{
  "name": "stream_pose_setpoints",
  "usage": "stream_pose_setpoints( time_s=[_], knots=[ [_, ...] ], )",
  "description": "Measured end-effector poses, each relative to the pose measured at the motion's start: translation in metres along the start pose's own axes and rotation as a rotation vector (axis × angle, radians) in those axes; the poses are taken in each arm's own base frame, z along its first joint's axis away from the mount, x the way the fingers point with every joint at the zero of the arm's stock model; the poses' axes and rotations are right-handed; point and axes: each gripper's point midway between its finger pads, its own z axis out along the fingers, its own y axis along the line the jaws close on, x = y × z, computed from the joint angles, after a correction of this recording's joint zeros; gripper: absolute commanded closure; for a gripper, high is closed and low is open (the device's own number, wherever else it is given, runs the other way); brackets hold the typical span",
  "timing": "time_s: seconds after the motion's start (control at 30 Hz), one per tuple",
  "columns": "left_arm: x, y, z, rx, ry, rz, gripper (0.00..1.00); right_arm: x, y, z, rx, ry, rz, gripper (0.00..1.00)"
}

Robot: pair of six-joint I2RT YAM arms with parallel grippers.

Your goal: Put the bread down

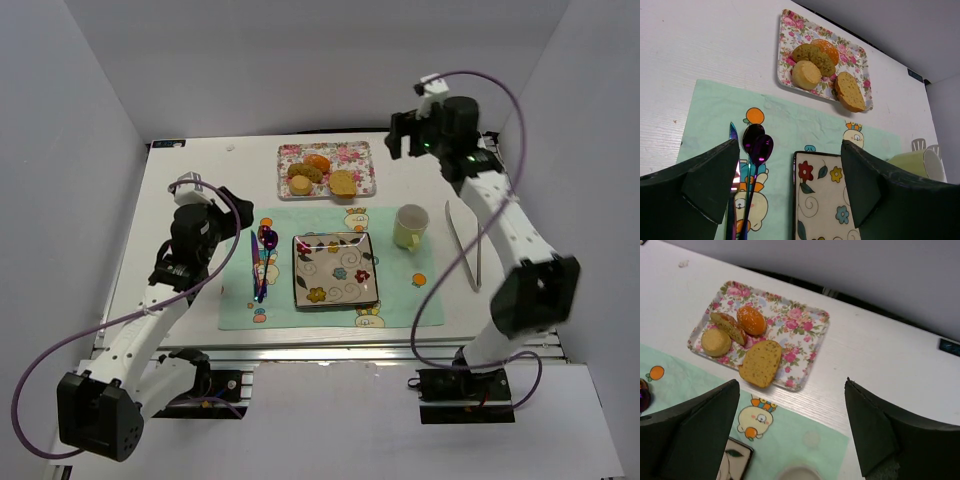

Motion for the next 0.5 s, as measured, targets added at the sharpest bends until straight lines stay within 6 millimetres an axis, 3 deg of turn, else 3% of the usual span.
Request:
stream_pose_setpoints(
  time_s=[0.07,0.13,0.17,0.23,0.27,0.3,0.33,0.43,0.47,0.5],
  knots=[
    [0.0,0.0,-0.001,0.001,-0.001,0.006,0.12,-0.006,-0.005,-0.045,0.008,-0.055,-0.027,0.13],
    [-0.001,0.0,-0.001,0.003,-0.004,0.013,0.2,0.008,-0.018,-0.084,-0.011,-0.07,-0.08,0.24],
    [-0.001,0.0,-0.001,0.005,-0.006,0.013,0.41,0.018,-0.027,-0.1,-0.013,-0.068,-0.097,0.44],
    [0.0,-0.001,0.0,0.013,-0.008,0.019,0.83,0.05,-0.053,-0.13,-0.003,-0.033,-0.117,0.68],
    [0.001,-0.001,0.0,0.017,-0.008,0.012,1.0,0.066,-0.065,-0.141,0.013,-0.007,-0.114,0.85],
    [0.003,0.0,0.0,0.02,-0.006,0.018,1.0,0.084,-0.074,-0.151,0.022,0.028,-0.101,0.89],
    [0.004,0.0,0.001,0.026,-0.004,0.018,1.0,0.1,-0.079,-0.158,0.024,0.062,-0.081,0.88],
    [0.011,-0.002,0.003,0.051,0.007,0.021,0.97,0.154,-0.086,-0.181,0.043,0.18,-0.003,0.44],
    [0.013,-0.003,0.004,0.057,0.014,0.022,0.87,0.17,-0.088,-0.187,0.062,0.219,0.029,0.19],
    [0.015,-0.004,0.005,0.065,0.019,0.027,0.61,0.186,-0.091,-0.192,0.088,0.262,0.051,0.13]
  ],
)
